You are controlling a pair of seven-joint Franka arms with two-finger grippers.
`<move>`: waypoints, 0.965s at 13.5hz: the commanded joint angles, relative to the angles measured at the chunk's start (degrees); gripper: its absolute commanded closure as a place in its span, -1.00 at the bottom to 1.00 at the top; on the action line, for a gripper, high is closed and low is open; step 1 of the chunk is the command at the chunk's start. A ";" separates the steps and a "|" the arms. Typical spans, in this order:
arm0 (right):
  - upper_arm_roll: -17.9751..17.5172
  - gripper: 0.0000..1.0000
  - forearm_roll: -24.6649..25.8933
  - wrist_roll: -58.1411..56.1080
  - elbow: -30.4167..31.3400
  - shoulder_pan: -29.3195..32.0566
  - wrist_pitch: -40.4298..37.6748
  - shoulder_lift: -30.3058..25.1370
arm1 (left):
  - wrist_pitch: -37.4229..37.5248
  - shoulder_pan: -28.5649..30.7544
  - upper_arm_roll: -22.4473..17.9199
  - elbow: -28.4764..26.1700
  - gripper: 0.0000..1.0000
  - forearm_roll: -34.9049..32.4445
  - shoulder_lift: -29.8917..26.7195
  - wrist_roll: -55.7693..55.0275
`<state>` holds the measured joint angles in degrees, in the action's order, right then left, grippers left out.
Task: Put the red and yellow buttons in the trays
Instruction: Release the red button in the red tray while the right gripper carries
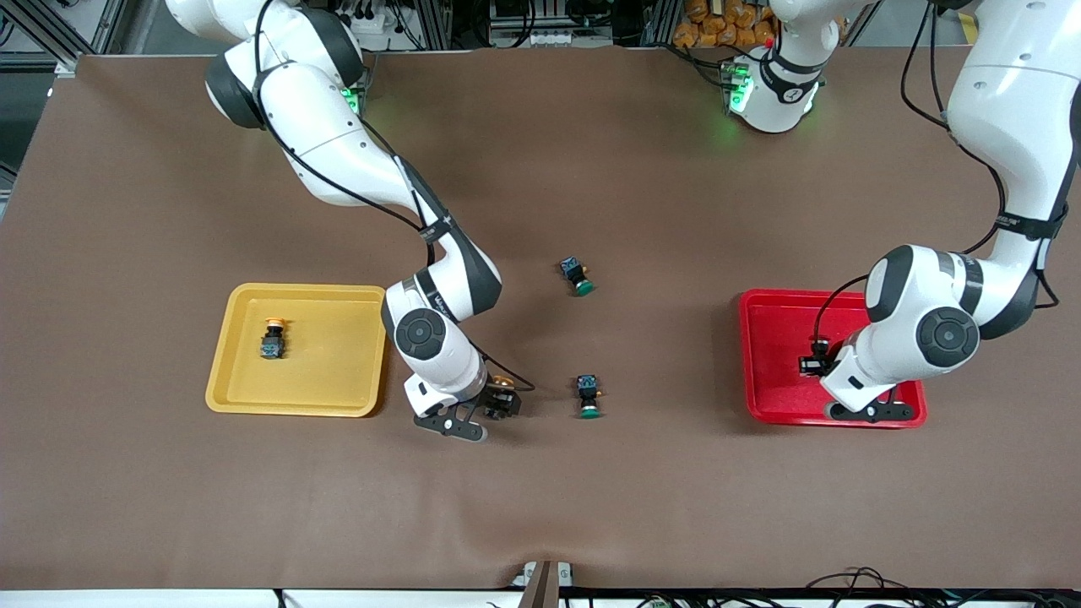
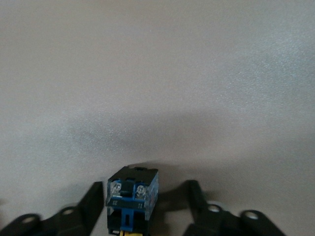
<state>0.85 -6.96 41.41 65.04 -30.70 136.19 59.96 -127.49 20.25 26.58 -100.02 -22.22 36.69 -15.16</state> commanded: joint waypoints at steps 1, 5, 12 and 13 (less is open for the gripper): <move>0.21 1.00 -0.86 0.60 -2.38 -0.15 -0.84 1.21 | -4.25 2.59 0.58 -2.99 1.00 -3.09 0.22 0.57; 0.30 1.00 -0.86 0.60 -2.38 0.03 -1.54 0.78 | -6.01 2.86 0.58 -3.69 -0.99 -3.27 1.10 0.92; 0.04 1.00 -1.13 -0.01 -2.29 1.95 -21.72 -9.93 | 0.99 2.77 1.72 -1.51 -1.00 -2.31 -6.27 1.63; -0.14 1.00 -1.22 -0.10 -2.29 3.09 -26.89 -12.30 | 4.67 2.86 3.29 -0.19 -1.00 -1.61 -7.76 1.63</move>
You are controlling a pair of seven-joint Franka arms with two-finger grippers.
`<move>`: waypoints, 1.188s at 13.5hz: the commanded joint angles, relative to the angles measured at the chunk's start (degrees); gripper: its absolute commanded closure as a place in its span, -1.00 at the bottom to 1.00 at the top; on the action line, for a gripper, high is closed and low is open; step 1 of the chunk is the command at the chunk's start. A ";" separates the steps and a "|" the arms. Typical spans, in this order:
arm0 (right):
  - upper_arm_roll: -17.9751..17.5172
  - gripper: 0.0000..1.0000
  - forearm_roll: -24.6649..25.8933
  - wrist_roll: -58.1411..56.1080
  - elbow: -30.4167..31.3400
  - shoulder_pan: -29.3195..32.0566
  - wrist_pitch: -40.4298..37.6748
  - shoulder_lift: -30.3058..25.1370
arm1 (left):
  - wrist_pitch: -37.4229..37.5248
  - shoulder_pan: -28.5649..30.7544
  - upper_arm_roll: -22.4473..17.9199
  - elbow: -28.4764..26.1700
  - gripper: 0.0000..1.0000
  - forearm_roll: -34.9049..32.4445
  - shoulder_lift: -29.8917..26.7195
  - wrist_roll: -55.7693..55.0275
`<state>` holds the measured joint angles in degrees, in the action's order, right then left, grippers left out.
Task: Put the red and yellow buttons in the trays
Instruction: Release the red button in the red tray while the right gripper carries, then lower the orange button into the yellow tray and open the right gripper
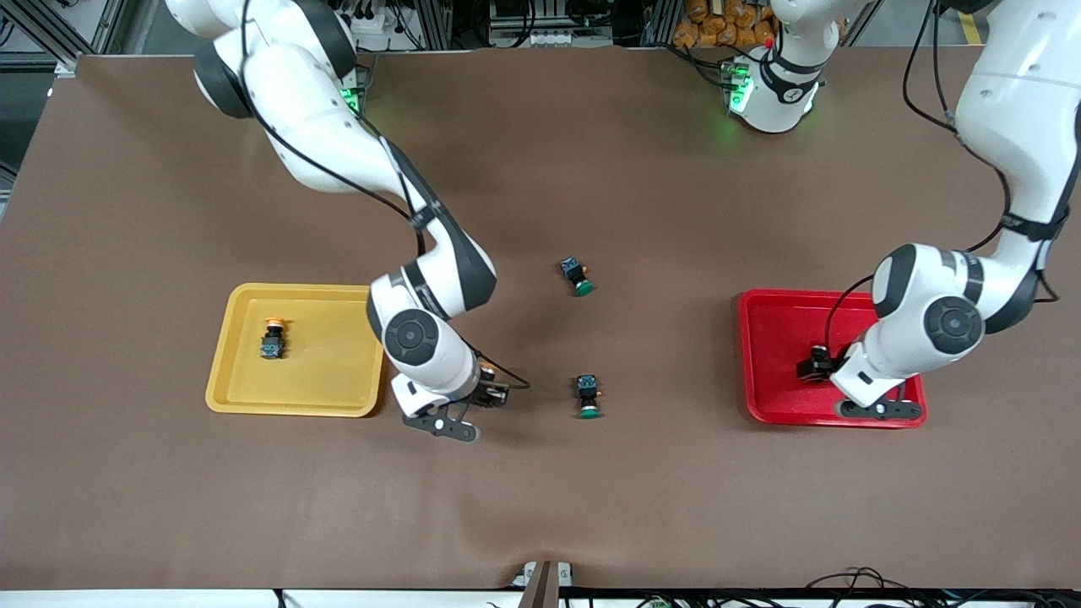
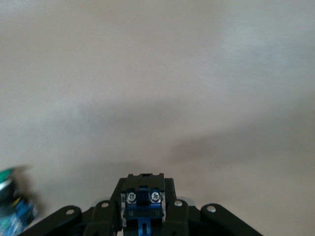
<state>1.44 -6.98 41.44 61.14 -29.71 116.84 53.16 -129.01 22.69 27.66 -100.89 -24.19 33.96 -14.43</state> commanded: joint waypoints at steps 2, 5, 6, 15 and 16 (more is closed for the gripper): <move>-0.74 1.00 -1.28 -2.22 1.62 3.60 -15.55 -11.38 | 14.18 0.34 3.45 4.63 -1.00 4.31 -8.02 0.98; -0.47 1.00 -1.19 -13.98 3.89 8.51 -25.75 -20.44 | 29.63 0.34 6.53 15.50 -1.00 8.36 -10.23 4.58; -0.30 1.00 -1.19 -18.72 5.21 10.44 -28.39 -23.08 | 35.17 0.42 7.75 19.55 -1.00 8.81 -10.23 4.76; 0.05 1.00 -0.23 -48.36 36.21 28.11 -11.85 -36.11 | 44.72 -0.63 12.34 26.36 -1.00 10.48 -14.80 5.38; 0.05 1.00 -0.23 -49.08 40.16 28.21 -7.20 -36.28 | 44.63 -0.72 12.34 26.45 -1.00 10.40 -14.72 5.38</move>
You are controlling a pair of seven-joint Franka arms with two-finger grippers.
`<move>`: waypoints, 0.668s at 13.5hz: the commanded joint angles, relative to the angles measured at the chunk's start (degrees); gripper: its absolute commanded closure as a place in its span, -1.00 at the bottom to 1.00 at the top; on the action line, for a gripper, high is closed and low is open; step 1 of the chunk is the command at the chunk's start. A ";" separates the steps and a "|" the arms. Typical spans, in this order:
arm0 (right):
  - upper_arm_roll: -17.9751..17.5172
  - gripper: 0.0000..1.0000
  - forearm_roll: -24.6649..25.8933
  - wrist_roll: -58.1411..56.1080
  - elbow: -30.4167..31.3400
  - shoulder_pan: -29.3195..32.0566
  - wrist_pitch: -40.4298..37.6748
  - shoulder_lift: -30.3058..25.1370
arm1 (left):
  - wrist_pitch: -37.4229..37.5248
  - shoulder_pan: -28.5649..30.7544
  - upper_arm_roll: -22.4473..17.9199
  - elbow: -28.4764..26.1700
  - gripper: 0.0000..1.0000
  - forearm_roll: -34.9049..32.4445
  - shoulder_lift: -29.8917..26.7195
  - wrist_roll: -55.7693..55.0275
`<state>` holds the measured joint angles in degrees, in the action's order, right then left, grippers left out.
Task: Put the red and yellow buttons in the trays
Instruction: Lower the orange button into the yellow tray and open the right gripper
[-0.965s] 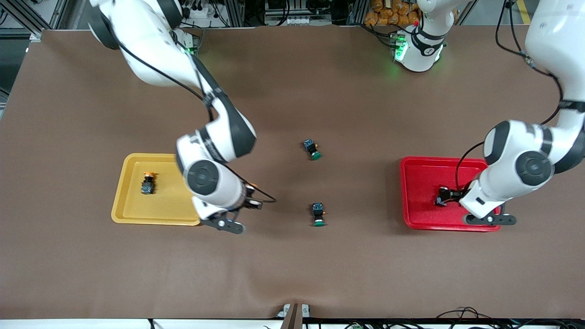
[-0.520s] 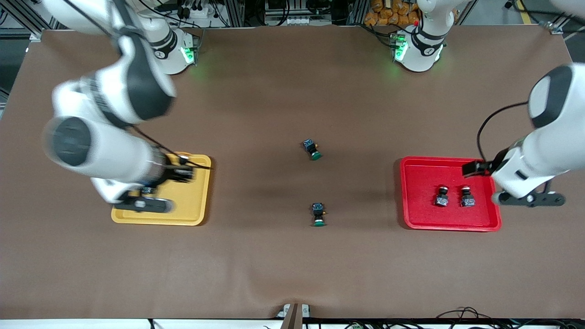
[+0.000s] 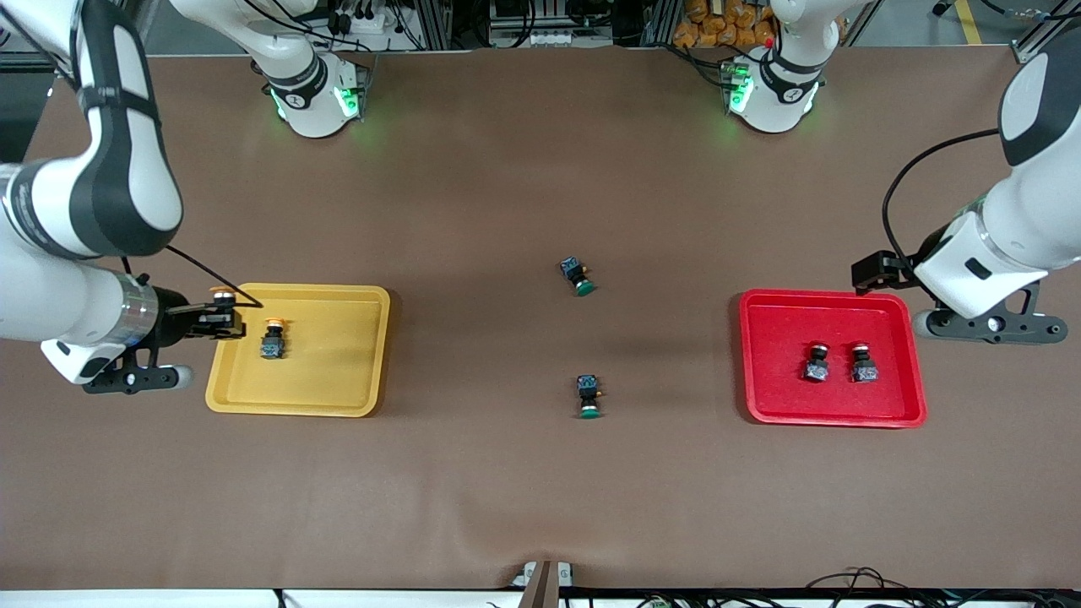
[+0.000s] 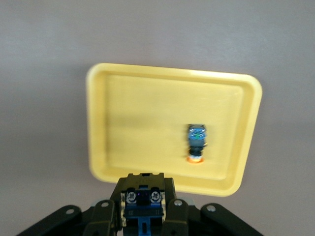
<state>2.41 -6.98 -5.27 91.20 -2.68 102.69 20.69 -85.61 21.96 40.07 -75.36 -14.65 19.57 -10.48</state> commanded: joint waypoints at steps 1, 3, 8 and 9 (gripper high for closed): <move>-0.92 1.00 -0.22 -2.72 14.14 1.53 12.48 -3.82 | 1.24 0.01 -0.08 0.91 -1.00 0.77 -0.32 1.42; -1.01 1.00 -0.22 -4.92 21.09 1.45 23.73 -3.47 | 1.24 0.10 -0.17 0.91 -1.00 0.68 -0.32 1.42; -1.09 1.00 -0.40 -2.74 32.10 -3.64 47.47 -0.76 | 1.24 0.36 -0.34 0.91 -1.00 0.68 -0.32 2.82; -1.09 1.00 -0.40 -0.90 32.38 -5.22 50.04 0.39 | 1.24 0.36 -0.60 0.91 -1.00 0.59 -0.40 3.79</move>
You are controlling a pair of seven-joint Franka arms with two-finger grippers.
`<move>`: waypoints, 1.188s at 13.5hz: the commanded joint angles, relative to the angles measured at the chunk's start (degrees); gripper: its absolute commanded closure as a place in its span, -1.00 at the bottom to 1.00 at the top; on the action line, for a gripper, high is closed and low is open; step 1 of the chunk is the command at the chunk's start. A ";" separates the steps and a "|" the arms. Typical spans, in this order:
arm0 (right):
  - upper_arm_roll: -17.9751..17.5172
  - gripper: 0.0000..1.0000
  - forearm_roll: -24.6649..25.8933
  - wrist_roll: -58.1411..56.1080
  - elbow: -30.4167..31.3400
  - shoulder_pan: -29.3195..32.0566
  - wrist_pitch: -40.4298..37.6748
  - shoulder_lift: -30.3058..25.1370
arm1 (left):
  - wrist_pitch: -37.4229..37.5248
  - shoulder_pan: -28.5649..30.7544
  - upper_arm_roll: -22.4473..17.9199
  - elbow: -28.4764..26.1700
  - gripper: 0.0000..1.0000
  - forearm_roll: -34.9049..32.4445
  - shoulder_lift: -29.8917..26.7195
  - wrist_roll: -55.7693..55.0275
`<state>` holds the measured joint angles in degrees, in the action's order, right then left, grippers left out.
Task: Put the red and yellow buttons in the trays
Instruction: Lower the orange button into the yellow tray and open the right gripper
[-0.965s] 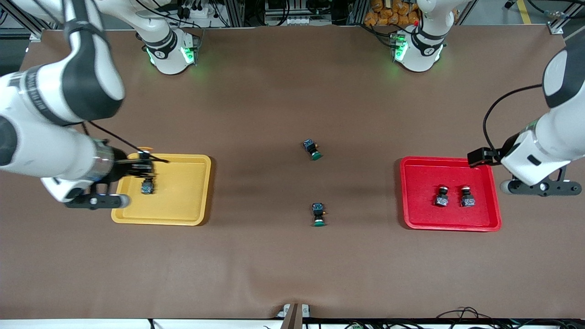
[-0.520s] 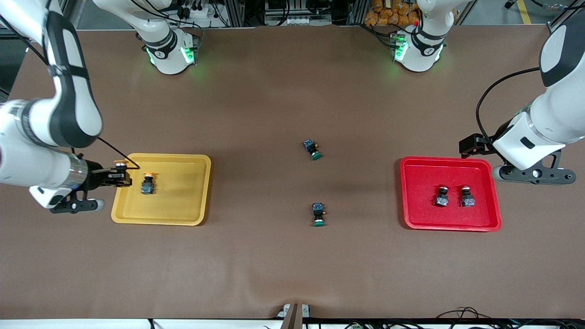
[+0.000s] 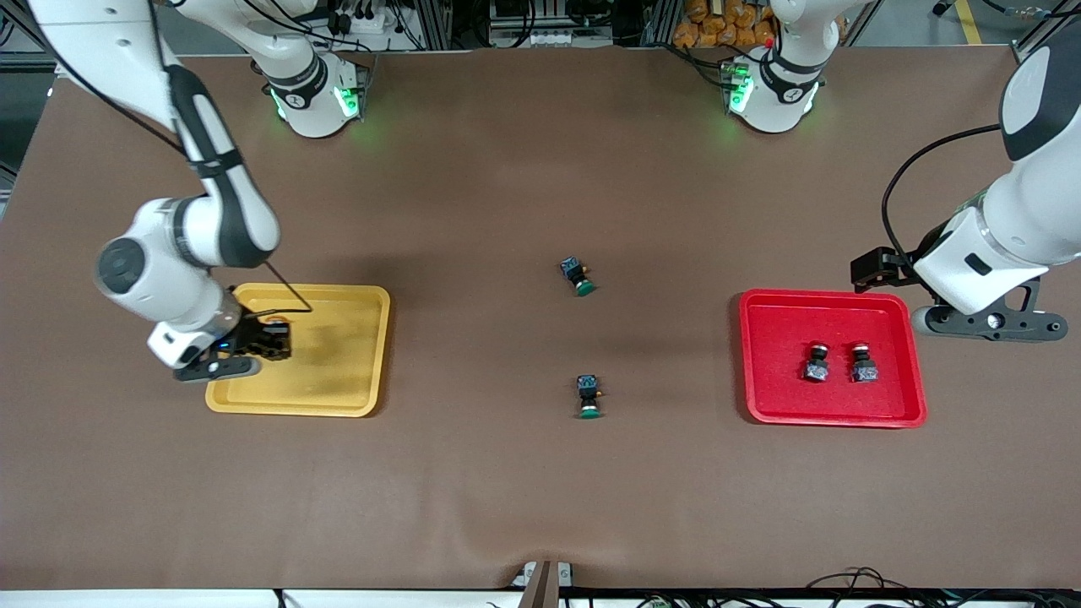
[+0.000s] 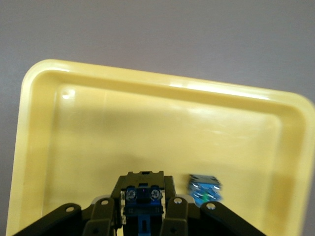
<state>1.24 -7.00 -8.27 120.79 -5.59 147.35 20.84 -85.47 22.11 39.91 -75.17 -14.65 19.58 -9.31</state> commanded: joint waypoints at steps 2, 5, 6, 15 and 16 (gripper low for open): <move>0.08 1.00 -0.38 3.00 3.92 -3.37 8.90 1.21 | 1.10 -0.23 -1.84 0.72 -1.00 0.58 -0.42 4.20; 0.08 1.00 -0.38 3.35 6.91 -4.86 16.80 2.18 | 1.10 -6.44 -9.55 0.72 -1.00 1.28 -2.00 6.05; 0.08 1.00 -0.38 3.35 7.26 -4.87 17.44 2.36 | 1.10 -9.08 -12.46 0.64 -1.00 1.90 -2.78 6.14; 0.08 -1.00 -0.38 3.44 7.44 -4.78 17.62 2.10 | 0.40 -29.58 -38.85 -0.68 -1.00 10.94 -7.18 9.92; 0.08 -1.00 -0.38 3.35 7.18 -4.78 17.44 1.58 | -0.13 -29.58 -38.94 -1.38 -1.00 11.04 -7.88 10.36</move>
<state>1.38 -7.00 -4.33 126.68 -10.26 162.83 24.16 -85.28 -6.47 2.91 -74.37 -5.17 13.93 -0.66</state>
